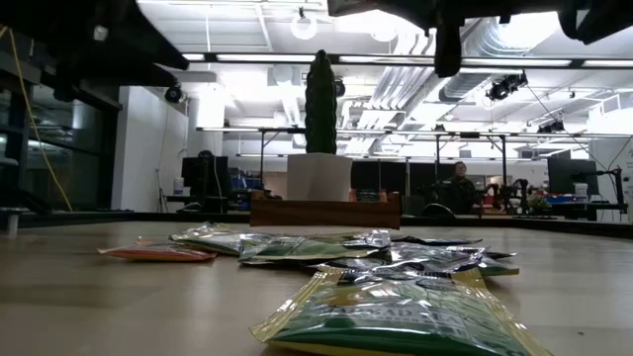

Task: Pick & Place Tea
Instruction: Put the orange tea bag into the right section of the wooden organizer

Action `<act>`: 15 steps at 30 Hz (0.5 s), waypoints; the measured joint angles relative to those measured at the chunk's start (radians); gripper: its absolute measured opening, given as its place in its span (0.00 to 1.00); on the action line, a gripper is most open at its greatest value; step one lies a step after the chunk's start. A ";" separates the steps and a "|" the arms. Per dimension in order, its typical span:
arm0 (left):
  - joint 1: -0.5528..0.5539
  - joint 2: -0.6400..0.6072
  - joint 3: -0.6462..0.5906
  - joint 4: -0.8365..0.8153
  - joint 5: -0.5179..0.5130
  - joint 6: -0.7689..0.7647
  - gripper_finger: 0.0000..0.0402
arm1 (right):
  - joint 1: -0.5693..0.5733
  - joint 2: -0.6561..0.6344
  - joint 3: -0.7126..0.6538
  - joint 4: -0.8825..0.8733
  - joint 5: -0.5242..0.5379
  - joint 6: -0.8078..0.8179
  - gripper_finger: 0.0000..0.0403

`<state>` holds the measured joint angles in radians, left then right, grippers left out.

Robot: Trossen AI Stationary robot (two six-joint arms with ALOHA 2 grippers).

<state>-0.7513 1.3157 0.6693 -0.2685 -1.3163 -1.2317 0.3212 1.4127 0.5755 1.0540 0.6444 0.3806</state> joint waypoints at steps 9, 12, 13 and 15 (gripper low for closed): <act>0.210 -0.016 -0.019 0.735 0.249 0.712 0.40 | -0.057 0.001 0.000 0.058 -0.089 -0.049 0.01; 0.287 -0.017 -0.019 0.943 0.345 0.923 0.40 | -0.074 0.001 0.000 0.072 -0.137 -0.049 0.01; 0.308 -0.017 -0.018 0.960 0.348 0.933 0.40 | -0.077 0.001 0.000 0.075 -0.148 -0.049 0.01; 0.347 -0.017 -0.018 0.952 0.373 0.934 0.40 | -0.080 0.001 0.000 0.082 -0.172 -0.041 0.01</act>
<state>-0.4046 1.2985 0.6508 0.6831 -0.9434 -0.2981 0.2413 1.4139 0.5759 1.1357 0.4724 0.3400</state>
